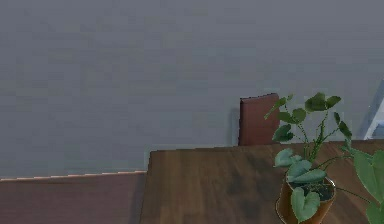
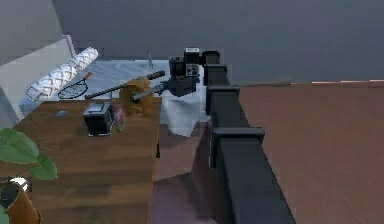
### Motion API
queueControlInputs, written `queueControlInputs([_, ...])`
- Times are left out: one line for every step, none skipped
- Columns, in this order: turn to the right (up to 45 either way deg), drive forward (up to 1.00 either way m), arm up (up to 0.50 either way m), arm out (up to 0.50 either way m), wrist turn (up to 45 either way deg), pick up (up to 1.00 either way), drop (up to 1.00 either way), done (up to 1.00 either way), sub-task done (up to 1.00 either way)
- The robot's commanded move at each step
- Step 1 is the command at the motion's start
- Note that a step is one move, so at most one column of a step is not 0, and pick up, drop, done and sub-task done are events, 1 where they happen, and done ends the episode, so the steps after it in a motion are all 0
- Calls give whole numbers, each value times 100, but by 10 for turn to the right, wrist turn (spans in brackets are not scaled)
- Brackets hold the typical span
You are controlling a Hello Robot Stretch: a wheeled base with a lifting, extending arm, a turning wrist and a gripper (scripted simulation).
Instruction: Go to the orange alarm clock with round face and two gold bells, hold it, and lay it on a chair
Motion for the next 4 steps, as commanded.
queueControlInputs([0,0,0,0,210,0,0,0,0])
queueControlInputs([0,0,-34,0,0,0,0,0,0])
queueControlInputs([0,0,-32,0,0,0,0,0,0])
queueControlInputs([0,0,0,0,0,0,100,0,0])
